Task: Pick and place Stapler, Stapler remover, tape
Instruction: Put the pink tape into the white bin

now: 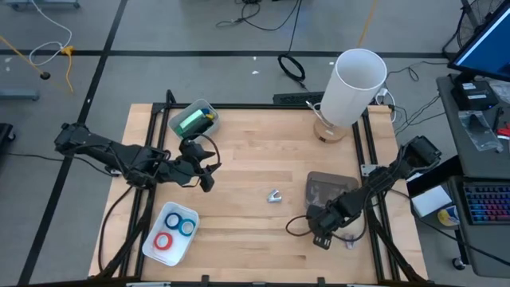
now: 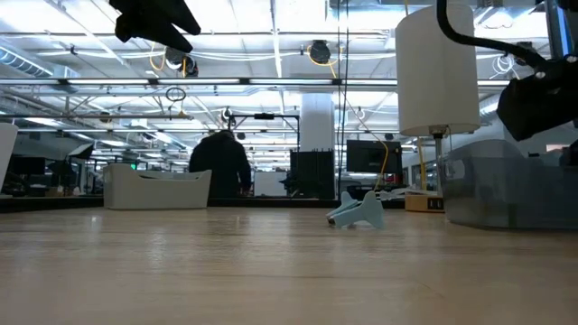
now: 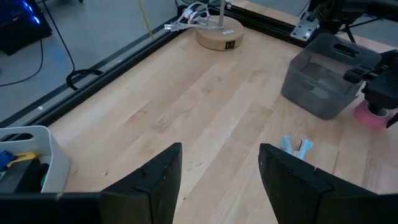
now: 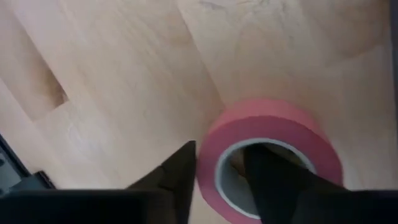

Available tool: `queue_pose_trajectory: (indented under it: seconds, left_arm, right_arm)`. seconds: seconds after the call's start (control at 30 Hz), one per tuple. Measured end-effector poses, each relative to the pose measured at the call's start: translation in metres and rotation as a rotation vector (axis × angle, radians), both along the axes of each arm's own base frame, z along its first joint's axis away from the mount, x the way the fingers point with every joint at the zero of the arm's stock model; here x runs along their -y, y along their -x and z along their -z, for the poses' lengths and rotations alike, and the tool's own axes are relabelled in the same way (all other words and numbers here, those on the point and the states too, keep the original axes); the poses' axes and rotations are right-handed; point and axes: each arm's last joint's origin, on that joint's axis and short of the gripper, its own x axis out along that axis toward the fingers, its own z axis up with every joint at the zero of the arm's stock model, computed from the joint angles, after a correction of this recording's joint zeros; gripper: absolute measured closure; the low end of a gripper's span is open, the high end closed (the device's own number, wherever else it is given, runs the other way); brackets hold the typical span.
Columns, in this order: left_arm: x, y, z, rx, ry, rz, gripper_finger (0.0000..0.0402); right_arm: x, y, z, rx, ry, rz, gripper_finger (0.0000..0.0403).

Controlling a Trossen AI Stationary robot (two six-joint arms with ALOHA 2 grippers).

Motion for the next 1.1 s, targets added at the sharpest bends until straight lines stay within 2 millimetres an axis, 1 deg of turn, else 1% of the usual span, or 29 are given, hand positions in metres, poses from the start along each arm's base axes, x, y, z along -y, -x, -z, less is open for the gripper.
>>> queue_pose_trajectory:
  seconds: [0.1, 0.17, 0.23, 0.3, 0.43, 0.53, 0.6, 0.77, 0.9, 1.0, 1.1]
  left_arm:
    - [0.0, 0.0, 0.0, 0.0, 0.001, 0.001, 0.019]
    - [0.0, 0.0, 0.0, -0.002, 0.006, 0.007, 0.019]
    - [0.001, 0.0, 0.0, -0.003, 0.015, 0.018, 0.019]
    - [0.001, 0.0, 0.0, -0.005, 0.025, 0.029, 0.019]
    - [0.002, -0.001, 0.0, -0.008, 0.038, 0.046, 0.019]
    - [0.002, -0.001, 0.0, -0.013, 0.028, 0.054, 0.019]
    - [0.002, -0.001, 0.001, -0.021, 0.014, 0.063, 0.019]
    - [0.002, -0.001, 0.0, -0.026, 0.004, 0.071, 0.019]
    - [0.002, -0.001, 0.001, -0.032, 0.029, 0.101, 0.019]
    - [0.004, -0.002, 0.0, -0.024, 0.066, 0.144, 0.019]
    - [0.007, -0.006, -0.003, 0.006, 0.12, 0.222, 0.019]
  right_arm:
    - [-0.002, 0.001, -0.001, 0.004, -0.008, -0.01, 0.0336]
    - [-0.007, 0.0, -0.003, 0.016, -0.076, -0.035, 0.0372]
    - [-0.013, -0.002, -0.006, 0.025, -0.164, -0.069, 0.0373]
    - [-0.019, -0.006, -0.01, 0.028, -0.269, -0.068, 0.0373]
    - [-0.031, -0.018, -0.028, 0.07, -0.469, -0.076, 0.0369]
    - [-0.038, -0.026, -0.041, 0.126, -0.553, -0.08, 0.037]
    - [-0.038, -0.03, -0.049, 0.171, -0.575, -0.07, 0.037]
    - [-0.025, -0.035, -0.064, 0.262, -0.538, 0.009, 0.037]
    - [-0.008, -0.038, -0.085, 0.397, -0.528, 0.066, 0.037]
    - [0.007, -0.043, -0.105, 0.554, -0.533, 0.091, 0.037]
    - [0.027, -0.05, -0.127, 0.762, -0.525, 0.121, 0.037]
